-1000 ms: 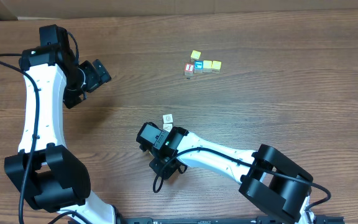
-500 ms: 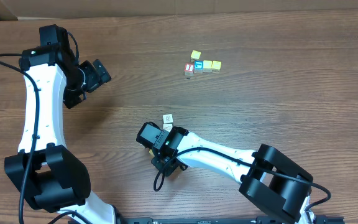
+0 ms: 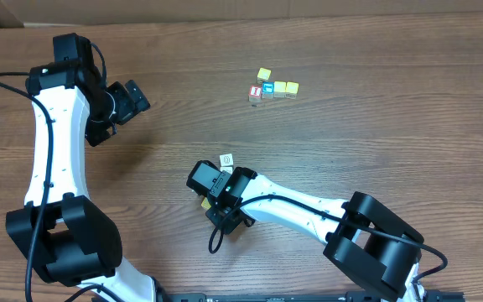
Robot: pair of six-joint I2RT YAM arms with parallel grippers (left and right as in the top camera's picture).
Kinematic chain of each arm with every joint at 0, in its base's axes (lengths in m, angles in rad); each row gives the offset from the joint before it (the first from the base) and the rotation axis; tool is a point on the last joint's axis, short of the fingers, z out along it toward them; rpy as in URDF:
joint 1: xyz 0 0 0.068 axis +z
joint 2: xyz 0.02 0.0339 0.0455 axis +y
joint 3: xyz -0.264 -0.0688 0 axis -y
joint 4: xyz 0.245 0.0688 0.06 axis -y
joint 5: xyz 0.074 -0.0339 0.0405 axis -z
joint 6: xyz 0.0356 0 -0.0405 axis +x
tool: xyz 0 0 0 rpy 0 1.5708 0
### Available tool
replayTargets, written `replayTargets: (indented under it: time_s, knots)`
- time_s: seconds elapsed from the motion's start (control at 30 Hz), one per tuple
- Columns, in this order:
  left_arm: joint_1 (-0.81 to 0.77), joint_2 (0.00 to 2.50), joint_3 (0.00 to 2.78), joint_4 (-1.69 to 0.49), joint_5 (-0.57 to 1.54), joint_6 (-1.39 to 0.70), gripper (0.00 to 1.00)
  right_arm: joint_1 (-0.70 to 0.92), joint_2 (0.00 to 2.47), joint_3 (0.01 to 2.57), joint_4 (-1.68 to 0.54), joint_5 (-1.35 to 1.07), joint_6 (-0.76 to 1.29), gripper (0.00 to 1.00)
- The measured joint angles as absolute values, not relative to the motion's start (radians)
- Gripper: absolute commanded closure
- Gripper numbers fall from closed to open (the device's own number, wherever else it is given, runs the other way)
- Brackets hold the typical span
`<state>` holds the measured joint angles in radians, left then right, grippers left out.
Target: Flip 5 blocks
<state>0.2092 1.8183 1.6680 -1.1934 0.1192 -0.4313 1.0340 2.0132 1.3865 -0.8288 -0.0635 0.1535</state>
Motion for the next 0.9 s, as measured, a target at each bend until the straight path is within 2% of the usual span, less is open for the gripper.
replayTargets:
  time_s: [0.3, 0.9]
  knots:
    - [0.209, 1.818, 1.668, -1.193, 0.120, -0.431, 0.00, 1.034, 2.013, 1.386, -0.792, -0.149, 0.172, 0.96]
    - [0.209, 1.818, 1.668, -1.193, 0.120, -0.431, 0.00, 1.034, 2.013, 1.386, -0.748, -0.033, 0.180, 0.96]
